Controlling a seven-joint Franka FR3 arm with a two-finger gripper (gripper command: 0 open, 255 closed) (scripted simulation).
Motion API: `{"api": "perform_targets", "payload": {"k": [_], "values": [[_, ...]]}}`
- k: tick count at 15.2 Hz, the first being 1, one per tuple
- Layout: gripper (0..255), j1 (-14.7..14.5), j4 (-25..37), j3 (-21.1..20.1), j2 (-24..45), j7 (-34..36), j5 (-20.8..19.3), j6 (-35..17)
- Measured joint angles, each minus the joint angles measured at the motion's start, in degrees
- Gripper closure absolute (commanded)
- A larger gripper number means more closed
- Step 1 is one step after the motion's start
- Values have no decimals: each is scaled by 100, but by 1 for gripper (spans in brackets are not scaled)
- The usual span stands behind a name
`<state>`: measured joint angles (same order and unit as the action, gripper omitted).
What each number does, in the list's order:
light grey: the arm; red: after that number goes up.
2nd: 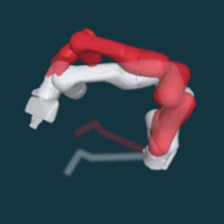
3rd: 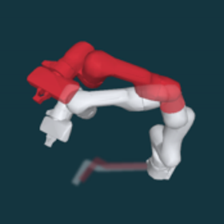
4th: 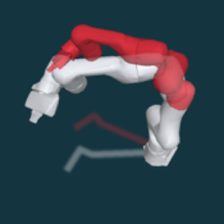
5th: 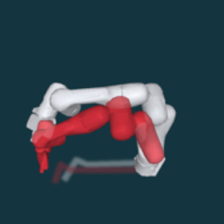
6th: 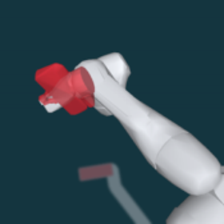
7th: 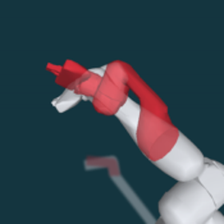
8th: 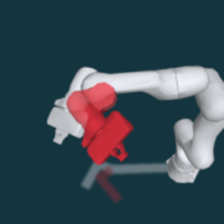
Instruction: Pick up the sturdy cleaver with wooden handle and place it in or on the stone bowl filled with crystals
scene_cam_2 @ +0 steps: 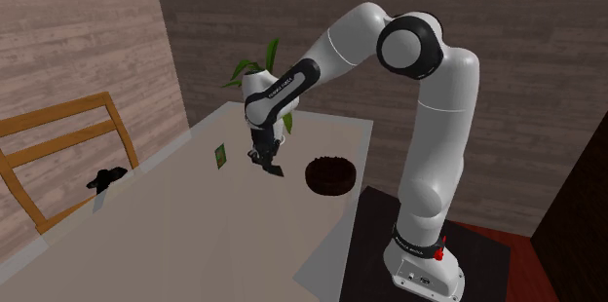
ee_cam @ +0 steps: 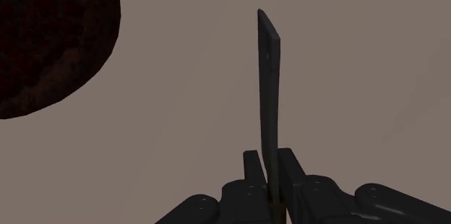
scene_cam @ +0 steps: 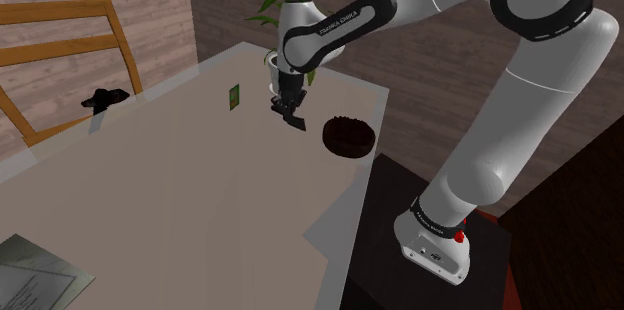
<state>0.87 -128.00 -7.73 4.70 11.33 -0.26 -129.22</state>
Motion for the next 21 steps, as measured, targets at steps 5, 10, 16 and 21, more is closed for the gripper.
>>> {"api": "perform_targets", "payload": {"k": [5,10,16,21], "values": [[255,-1,170,-7,-227,-15,38,394],[255,68,89,57,-551,-171,81,639],[255,406,-755,445,-1302,-891,68,546],[255,714,-1324,843,-1867,-1513,-58,540]]}}
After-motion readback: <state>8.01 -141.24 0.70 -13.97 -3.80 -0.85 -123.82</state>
